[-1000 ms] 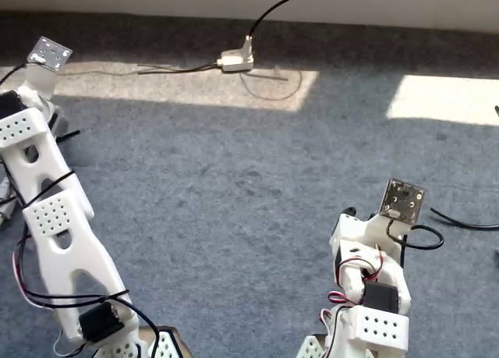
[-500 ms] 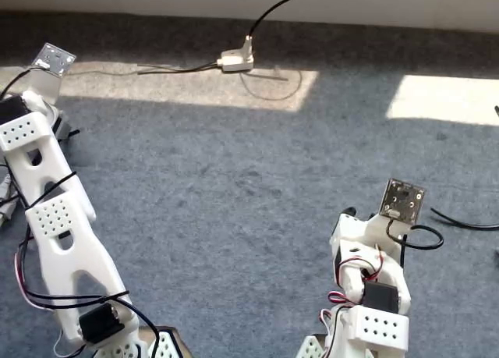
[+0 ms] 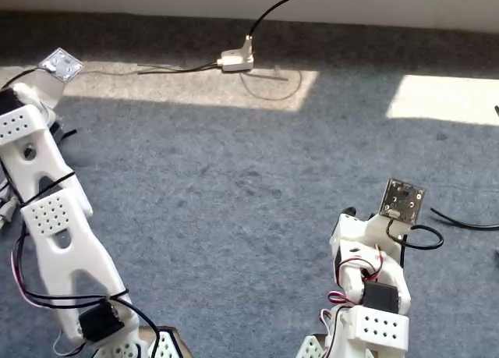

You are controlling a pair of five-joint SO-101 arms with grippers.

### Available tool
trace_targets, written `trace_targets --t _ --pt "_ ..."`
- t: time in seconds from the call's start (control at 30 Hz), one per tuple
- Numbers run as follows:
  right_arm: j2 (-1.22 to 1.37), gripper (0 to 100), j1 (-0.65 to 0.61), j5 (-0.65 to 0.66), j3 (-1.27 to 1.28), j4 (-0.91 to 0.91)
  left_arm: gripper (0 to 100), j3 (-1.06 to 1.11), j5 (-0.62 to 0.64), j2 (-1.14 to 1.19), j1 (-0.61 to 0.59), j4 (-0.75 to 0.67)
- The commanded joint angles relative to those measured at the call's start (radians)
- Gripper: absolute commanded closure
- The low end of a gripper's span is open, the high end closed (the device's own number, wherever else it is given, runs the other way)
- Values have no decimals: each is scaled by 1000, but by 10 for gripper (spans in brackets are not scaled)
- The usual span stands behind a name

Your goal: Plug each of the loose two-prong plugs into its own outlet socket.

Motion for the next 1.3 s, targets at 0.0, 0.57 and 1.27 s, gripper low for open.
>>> trace_targets --t 0.0,0.57,1.27 --pt "-7 846 -5 9 2 -4 994 -7 87 -216 110 86" --pt "-7 846 -1 9 41 -74 994 -4 749 -519 727 91" --pt "-7 846 1 9 41 -74 994 823 887 -512 1204 -313"
